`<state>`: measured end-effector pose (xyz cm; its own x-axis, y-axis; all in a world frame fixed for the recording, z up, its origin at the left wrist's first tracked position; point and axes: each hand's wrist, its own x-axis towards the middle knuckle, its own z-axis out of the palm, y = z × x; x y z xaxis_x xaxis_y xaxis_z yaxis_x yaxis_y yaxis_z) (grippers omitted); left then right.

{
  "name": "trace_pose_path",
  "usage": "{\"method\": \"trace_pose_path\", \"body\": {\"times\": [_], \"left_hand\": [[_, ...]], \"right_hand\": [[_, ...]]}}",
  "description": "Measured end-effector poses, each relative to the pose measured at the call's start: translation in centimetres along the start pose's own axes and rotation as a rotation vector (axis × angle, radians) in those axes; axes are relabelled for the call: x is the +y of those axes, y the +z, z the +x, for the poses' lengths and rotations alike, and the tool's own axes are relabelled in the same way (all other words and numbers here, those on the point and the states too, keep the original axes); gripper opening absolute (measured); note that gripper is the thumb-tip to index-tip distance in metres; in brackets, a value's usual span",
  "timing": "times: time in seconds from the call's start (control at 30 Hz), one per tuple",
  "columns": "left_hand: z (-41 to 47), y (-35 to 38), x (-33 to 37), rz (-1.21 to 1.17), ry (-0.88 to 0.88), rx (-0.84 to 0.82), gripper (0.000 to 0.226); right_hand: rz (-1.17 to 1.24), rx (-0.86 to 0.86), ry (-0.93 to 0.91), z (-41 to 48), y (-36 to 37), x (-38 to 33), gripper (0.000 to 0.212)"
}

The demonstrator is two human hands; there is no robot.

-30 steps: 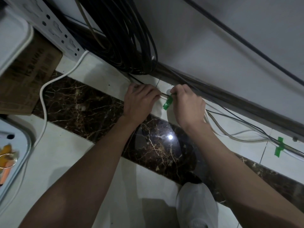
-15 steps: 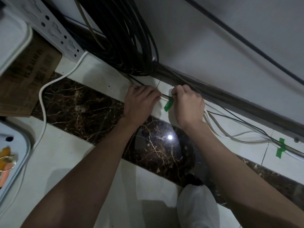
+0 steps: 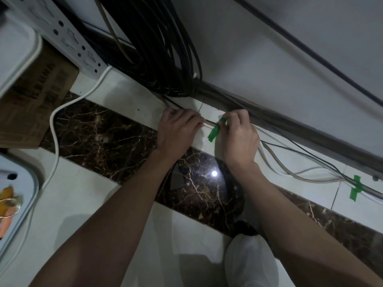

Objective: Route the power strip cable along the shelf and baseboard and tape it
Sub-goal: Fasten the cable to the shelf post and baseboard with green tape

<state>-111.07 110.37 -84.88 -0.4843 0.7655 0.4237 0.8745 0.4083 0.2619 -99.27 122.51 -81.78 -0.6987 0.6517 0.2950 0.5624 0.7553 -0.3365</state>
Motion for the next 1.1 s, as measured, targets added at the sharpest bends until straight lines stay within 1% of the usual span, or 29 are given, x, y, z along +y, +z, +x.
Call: {"method": "trace_pose_path", "body": {"times": [0.07, 0.23, 0.33, 0.53, 0.67, 0.8, 0.93, 1.1], "left_hand": [[0.0, 0.0, 0.0, -0.003, 0.001, 0.005, 0.008], [0.0, 0.0, 0.1, -0.002, -0.004, 0.007, 0.008], [0.0, -0.1, 0.1, -0.002, -0.004, 0.004, 0.008], [0.0, -0.1, 0.1, -0.007, -0.009, 0.009, 0.008], [0.1, -0.1, 0.1, -0.004, -0.006, 0.003, 0.008], [0.1, -0.2, 0.0, -0.008, 0.008, 0.003, 0.008], [0.2, -0.1, -0.1, -0.017, 0.02, -0.007, 0.009], [0.2, -0.1, -0.2, -0.017, 0.027, -0.015, 0.011]], "right_hand": [[0.019, 0.011, -0.005, -0.1, 0.0, 0.2, 0.007], [0.037, -0.057, -0.045, -0.5, 1.0, 0.9, 0.006], [0.045, -0.104, -0.052, -1.2, 1.4, 1.1, 0.011], [0.124, -0.132, 0.0, -1.4, 1.4, 1.3, 0.02], [0.134, -0.147, 0.016, -1.4, 1.4, 1.6, 0.02], [0.138, -0.204, 0.031, -1.2, 1.4, 2.1, 0.022], [0.109, -0.23, 0.027, -1.2, 1.4, 2.2, 0.023], [0.002, -0.23, 0.021, -1.4, 1.2, 2.2, 0.026]]}}
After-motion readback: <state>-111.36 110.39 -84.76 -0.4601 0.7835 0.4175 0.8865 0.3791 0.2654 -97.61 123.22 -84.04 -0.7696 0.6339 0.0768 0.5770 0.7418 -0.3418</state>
